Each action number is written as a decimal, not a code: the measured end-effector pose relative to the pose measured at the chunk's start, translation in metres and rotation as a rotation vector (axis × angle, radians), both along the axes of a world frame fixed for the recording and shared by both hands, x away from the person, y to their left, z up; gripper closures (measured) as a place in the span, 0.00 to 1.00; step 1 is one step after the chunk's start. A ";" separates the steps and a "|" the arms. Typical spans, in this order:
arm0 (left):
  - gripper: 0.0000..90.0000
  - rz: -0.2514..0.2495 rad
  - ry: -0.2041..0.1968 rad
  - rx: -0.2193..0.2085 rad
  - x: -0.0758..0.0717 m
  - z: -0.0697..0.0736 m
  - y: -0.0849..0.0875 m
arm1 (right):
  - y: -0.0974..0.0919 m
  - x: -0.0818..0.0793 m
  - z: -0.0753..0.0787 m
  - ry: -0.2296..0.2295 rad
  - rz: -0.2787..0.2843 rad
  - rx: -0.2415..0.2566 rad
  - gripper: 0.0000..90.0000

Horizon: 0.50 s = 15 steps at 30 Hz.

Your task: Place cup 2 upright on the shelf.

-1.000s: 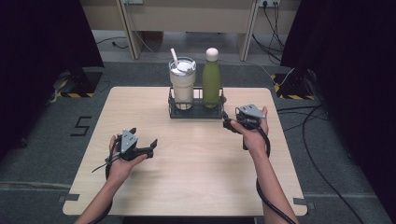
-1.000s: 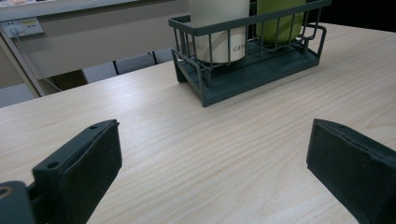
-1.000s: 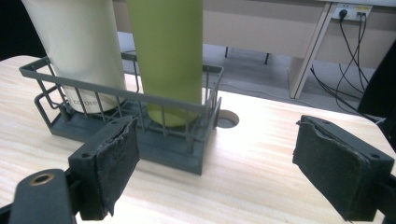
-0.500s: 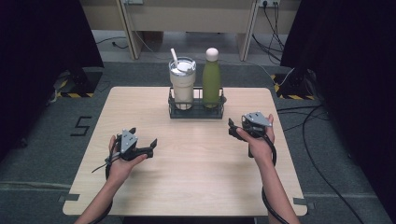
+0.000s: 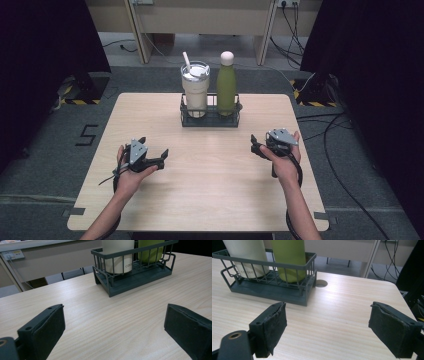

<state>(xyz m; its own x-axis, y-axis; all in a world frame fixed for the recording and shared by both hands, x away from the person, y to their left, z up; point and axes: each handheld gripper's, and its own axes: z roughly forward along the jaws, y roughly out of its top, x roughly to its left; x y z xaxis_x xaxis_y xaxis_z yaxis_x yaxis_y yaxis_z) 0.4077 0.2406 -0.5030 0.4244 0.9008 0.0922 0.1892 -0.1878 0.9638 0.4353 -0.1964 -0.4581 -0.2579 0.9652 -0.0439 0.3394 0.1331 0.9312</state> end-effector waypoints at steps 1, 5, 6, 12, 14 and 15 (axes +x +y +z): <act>0.03 0.000 0.000 0.000 0.000 0.000 0.000 | -0.001 -0.002 -0.001 0.001 0.001 0.000 0.16; 0.03 -0.002 0.001 0.001 0.000 0.000 0.000 | -0.006 -0.007 -0.004 0.000 -0.003 -0.007 0.16; 0.03 -0.001 0.001 0.002 0.000 0.000 0.000 | -0.009 -0.010 -0.006 -0.002 -0.012 -0.005 0.16; 0.03 -0.001 0.001 0.002 0.000 -0.001 -0.001 | -0.018 -0.017 -0.010 0.002 -0.030 -0.006 0.16; 0.03 -0.001 0.001 0.003 0.000 -0.001 -0.001 | -0.020 -0.019 -0.012 0.004 -0.037 -0.005 0.16; 0.03 -0.001 0.001 0.003 0.000 -0.001 -0.001 | -0.020 -0.019 -0.012 0.004 -0.037 -0.005 0.16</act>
